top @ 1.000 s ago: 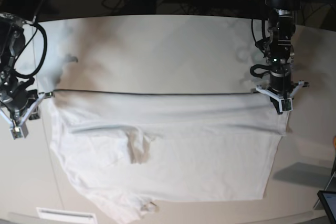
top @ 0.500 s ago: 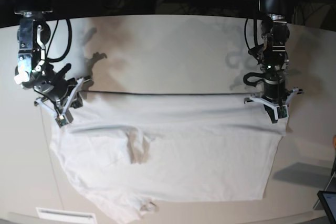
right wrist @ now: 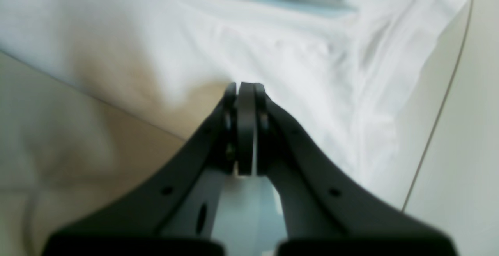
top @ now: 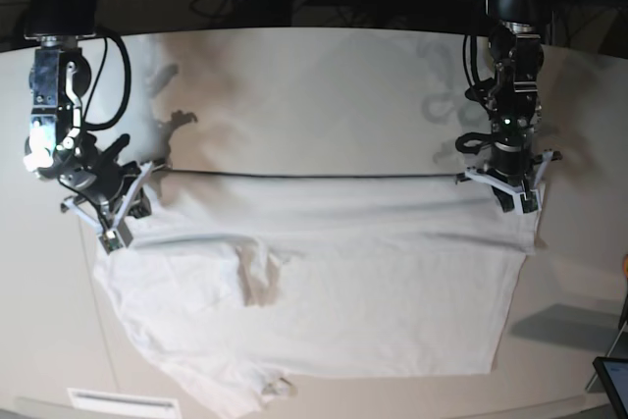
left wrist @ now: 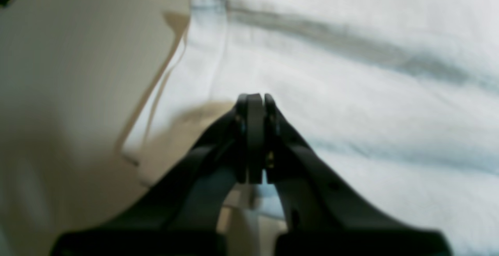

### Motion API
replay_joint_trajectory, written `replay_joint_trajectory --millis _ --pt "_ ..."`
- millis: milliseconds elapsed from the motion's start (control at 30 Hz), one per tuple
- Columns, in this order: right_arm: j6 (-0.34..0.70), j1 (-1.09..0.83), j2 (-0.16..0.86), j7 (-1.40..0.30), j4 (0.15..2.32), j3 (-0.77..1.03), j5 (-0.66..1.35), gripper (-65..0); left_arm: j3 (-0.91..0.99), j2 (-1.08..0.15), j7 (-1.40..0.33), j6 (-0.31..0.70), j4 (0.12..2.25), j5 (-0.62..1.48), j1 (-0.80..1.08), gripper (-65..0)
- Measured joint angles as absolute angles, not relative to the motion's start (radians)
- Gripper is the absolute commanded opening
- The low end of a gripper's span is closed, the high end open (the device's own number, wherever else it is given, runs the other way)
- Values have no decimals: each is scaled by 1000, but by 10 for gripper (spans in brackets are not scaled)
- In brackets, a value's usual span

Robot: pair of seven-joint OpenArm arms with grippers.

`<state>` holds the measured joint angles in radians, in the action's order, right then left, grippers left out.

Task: Fold the T-shirt properly
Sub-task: 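Drag the taut folded edge toward the robot with both grippers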

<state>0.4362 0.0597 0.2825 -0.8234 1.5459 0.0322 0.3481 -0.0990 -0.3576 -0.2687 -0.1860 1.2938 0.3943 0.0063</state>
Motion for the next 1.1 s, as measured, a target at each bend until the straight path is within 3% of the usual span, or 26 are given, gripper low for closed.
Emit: replay_joint_trajectory --millis 333,700,1100 --pt "437 124 291 -733 1308 33 362 -650 -89 -356 -410 -186 1309 393 -3 -650" --pt "461 15 313 -658 1319 133 424 -650 -91 -336 -465 -206 1426 390 80 -650" --pt "445 -136 329 -634 1428 199 425 -650 -92 -311 -406 -201 1492 375 190 -650"
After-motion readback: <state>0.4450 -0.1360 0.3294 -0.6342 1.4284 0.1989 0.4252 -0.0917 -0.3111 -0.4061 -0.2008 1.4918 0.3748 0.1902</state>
